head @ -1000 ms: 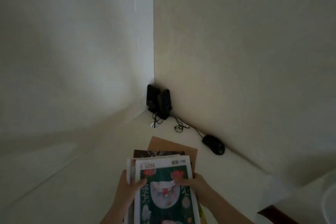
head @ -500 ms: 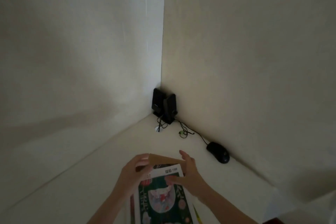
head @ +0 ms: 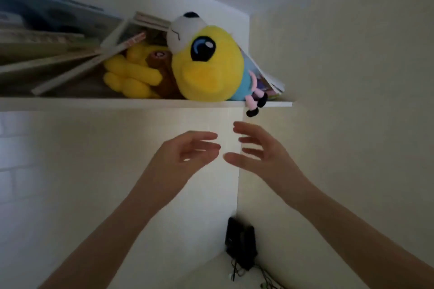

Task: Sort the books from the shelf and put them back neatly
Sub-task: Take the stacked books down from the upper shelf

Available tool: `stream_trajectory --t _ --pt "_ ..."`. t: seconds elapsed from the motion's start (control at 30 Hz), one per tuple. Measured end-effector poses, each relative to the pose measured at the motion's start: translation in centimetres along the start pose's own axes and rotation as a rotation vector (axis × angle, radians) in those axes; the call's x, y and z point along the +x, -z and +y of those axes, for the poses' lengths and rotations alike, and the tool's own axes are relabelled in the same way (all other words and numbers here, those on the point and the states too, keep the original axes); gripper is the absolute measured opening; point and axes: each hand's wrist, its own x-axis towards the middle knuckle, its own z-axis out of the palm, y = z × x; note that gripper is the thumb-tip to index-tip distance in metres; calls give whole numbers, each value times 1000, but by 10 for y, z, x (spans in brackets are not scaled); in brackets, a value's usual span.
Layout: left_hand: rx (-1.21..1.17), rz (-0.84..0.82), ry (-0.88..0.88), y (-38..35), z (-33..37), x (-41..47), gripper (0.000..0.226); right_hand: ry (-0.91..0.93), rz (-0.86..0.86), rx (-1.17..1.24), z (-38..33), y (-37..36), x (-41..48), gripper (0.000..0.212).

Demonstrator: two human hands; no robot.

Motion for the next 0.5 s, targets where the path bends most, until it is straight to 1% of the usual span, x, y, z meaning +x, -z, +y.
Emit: stream_trajectory --t 0.1,0.17,0.23,0.3,0.37,0.43,0.47,0.5 --pt "70 70 -153 31 50 13 25 254 105 -145 -55 2 33 72" --pt "95 110 -193 48 73 23 25 304 195 -166 -83 0 53 81" --pt "149 160 -220 63 88 32 26 317 219 -187 -107 -4 71 83" --pt "261 233 -282 81 100 36 26 412 190 -255 -127 -12 85 86" --pt "449 348 -359 102 113 33 31 525 104 -340 -146 -30 96 91" --pt "701 488 -449 127 121 25 40 589 -8 -420 -162 -53 109 98" --pt "853 561 -475 142 124 22 47 613 -57 -457 -170 -66 116 100" --pt "1013 603 -465 159 125 21 55 634 -93 -499 -176 -80 122 102"
